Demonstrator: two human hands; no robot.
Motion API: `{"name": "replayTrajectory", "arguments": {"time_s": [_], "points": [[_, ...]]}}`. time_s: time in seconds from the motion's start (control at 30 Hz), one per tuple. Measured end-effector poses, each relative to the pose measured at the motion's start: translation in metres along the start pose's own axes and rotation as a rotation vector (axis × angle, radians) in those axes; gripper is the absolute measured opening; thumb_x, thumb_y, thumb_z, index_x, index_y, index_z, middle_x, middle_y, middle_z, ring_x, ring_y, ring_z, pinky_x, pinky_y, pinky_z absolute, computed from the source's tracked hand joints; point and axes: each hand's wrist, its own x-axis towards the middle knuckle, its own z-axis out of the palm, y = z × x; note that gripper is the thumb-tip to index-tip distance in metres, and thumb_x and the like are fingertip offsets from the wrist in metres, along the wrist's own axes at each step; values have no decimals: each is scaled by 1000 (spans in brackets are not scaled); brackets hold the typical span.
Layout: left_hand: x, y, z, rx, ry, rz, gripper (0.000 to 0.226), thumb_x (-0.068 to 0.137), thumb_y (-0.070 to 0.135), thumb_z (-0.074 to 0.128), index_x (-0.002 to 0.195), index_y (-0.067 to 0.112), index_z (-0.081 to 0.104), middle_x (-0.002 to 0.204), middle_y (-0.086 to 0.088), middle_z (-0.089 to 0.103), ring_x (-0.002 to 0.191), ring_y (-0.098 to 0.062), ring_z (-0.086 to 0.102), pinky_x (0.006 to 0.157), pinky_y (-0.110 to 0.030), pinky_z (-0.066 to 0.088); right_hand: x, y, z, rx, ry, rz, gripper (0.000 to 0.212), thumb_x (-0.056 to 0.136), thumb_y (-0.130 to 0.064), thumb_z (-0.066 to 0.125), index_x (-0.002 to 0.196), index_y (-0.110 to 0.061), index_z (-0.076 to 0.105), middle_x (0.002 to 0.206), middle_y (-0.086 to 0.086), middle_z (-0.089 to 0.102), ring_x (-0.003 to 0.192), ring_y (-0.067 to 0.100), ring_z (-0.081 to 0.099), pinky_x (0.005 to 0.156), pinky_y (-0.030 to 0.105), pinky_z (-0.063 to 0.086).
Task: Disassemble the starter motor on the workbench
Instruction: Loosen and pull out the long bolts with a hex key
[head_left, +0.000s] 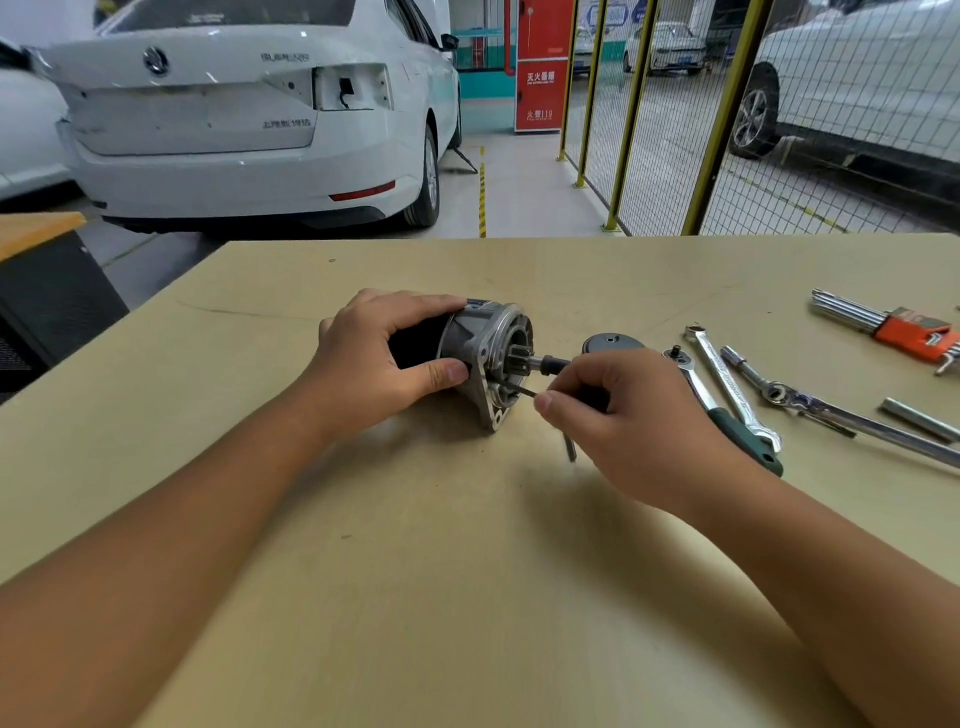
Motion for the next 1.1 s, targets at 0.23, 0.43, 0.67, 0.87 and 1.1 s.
{"name": "replayTrajectory", "arguments": {"time_s": [0.23,0.43,0.67,0.87,1.1], "points": [[-1,0,1,25,-9,21,62,67,73,66,126,58,57,117,38,60,123,-18,53,106,-61,41,-3,-14,-9,-434,118,-262,13,91,-23,72,82,-15,75,72,0,66,68,21,59,64,34,48],[-9,10,9,241,112,232,59,78,55,60,133,34,68,135,19,61,131,-18,53,107,-61,34,-6,-11,0,-260,165,-211,5,86,-13,78,87,-18,76,66,-12,61,62,8,57,67,30,49],[-15,28,38,472,147,663,21,100,29,63,103,17,81,137,-2,68,131,-35,59,103,-65,37,-8,-10,10,-114,245,-198,9,85,-8,73,88,-16,72,61,-13,57,62,13,54,56,12,40],[-14,27,41,466,271,685,17,98,14,66,92,14,81,126,0,74,124,-35,65,98,-63,42,-9,-11,-1,331,95,-93,20,90,-45,67,91,-26,71,74,0,69,61,13,64,54,35,51],[-13,27,42,410,306,680,9,94,22,77,90,16,83,114,2,77,114,-34,69,93,-57,43,-1,-3,-1,487,-15,231,26,91,-37,71,80,-13,75,79,14,71,51,8,53,51,28,41]]}}
